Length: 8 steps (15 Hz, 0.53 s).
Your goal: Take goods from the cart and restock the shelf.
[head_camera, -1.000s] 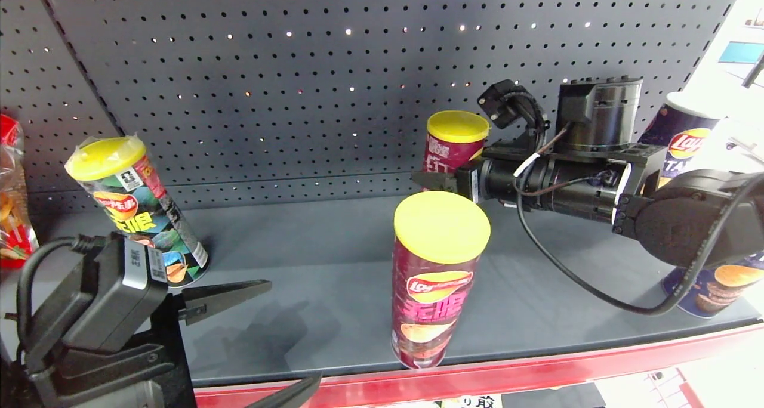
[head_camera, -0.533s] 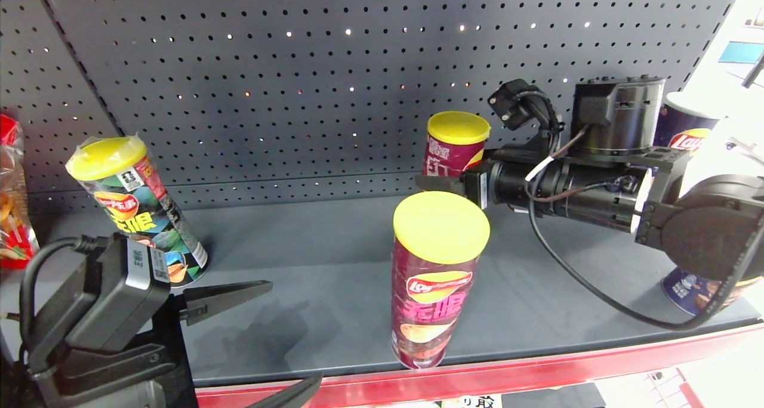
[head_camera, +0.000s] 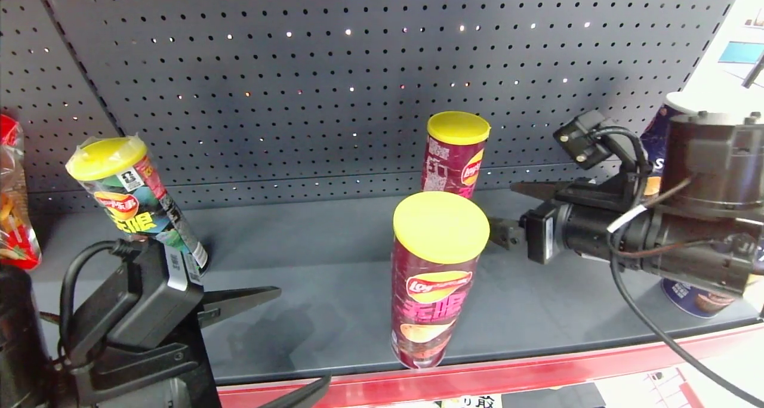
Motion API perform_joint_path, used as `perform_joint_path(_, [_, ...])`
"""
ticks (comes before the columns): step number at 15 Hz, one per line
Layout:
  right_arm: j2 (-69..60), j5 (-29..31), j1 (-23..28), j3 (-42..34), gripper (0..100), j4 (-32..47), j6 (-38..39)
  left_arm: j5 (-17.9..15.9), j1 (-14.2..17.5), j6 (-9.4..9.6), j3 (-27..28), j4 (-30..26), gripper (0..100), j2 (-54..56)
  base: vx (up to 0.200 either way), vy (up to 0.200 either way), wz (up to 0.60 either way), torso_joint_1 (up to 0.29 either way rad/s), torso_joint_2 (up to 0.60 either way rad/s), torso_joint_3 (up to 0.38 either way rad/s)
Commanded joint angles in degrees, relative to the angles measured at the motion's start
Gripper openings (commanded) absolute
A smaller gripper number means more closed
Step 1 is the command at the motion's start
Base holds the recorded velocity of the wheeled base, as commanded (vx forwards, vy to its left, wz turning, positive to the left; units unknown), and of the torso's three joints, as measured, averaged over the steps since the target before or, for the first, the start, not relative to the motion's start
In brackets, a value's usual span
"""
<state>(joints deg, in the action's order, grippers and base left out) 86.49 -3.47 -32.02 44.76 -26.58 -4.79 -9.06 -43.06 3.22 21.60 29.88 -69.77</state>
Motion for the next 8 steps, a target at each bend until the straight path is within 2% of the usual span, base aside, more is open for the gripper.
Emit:
perform_joint_path(1, [-6.6,0.31,0.12,-4.69,100,0.03,-0.04,0.0,-0.01,0.12,0.37,0.09,100,-2.04,0.0,0.0,0.0,0.0,0.0,0.0])
perform_joint_path(2, [-10.2,0.4,0.12,-8.11,100,0.03,-0.04,0.36,-0.01,0.3,0.9,0.18,100,-3.36,0.0,0.0,0.0,0.0,0.0,0.0])
perform_joint_path(4, [-11.7,0.4,0.12,-9.52,100,0.03,-0.04,0.36,-0.01,0.3,0.9,0.18,100,-3.8,0.0,0.0,0.0,0.0,0.0,0.0])
perform_joint_path(5, [-17.59,0.49,0.03,-14.71,100,0.03,-0.22,0.36,-0.01,0.3,0.99,0.18,100,-5.12,0.0,0.0,0.0,0.0,0.0,0.0])
perform_joint_path(8, [-24.53,0.4,-0.23,-19.72,100,0.21,-0.39,0.36,-0.01,0.3,1.07,0.27,100,-6.7,0.0,0.0,0.0,0.0,0.0,0.0])
